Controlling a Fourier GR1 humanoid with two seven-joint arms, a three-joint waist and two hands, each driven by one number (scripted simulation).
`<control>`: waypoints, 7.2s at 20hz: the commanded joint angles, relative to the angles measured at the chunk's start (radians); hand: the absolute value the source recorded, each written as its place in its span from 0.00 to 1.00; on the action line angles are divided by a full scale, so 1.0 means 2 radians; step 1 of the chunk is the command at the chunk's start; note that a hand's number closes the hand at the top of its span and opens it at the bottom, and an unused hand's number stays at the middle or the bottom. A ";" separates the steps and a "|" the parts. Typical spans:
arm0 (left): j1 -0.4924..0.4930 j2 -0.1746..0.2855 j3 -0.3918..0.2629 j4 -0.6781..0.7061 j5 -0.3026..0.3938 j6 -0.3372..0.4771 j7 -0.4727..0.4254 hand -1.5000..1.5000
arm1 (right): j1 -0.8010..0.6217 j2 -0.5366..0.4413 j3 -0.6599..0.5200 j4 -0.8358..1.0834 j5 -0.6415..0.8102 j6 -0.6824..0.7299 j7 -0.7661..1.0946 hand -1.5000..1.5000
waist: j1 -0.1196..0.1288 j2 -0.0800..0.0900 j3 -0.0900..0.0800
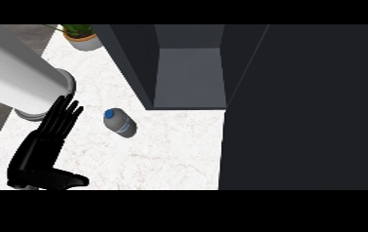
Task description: Pick up the bottled water, place it into the cabinet and close the cabinet
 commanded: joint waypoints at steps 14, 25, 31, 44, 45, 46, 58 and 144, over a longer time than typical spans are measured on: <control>-0.143 0.019 0.026 0.325 -0.050 -0.020 -0.103 0.00 | 0.031 -0.001 0.031 0.011 0.017 0.004 -0.050 0.00 | -0.003 0.000 0.000; -0.232 0.021 0.031 0.554 -0.093 -0.030 -0.244 0.00 | 0.028 -0.033 -0.024 0.011 -0.037 0.026 -0.045 0.00 | -0.005 0.002 0.000; -0.271 0.033 0.031 0.634 -0.113 -0.047 -0.305 0.00 | 0.020 -0.015 0.021 -0.011 0.008 -0.003 -0.025 0.00 | -0.009 0.003 -0.001; -0.306 -0.002 0.046 0.680 -0.092 -0.090 -0.288 0.00 | -0.015 -0.019 -0.002 0.025 -0.018 0.001 -0.019 0.00 | -0.010 0.006 -0.001; -0.295 0.008 0.039 0.673 -0.097 -0.107 -0.289 0.00 | -0.015 -0.013 0.008 0.045 -0.006 0.003 -0.036 0.00 | -0.007 0.003 -0.001; -0.295 -0.004 0.040 0.684 -0.098 -0.098 -0.291 0.00 | 0.026 -0.019 0.025 -0.011 -0.006 0.001 -0.023 0.00 | -0.014 0.005 -0.002; -0.310 -0.024 0.030 0.666 -0.100 -0.135 -0.282 0.00 | -0.016 -0.026 -0.010 0.030 -0.035 0.007 -0.022 0.00 | -0.008 0.004 -0.001; -0.420 -0.064 -0.221 0.282 -0.025 0.499 0.009 1.00 | -0.040 -0.040 0.033 0.080 -0.034 -0.009 -0.040 0.00 | -0.034 0.008 0.001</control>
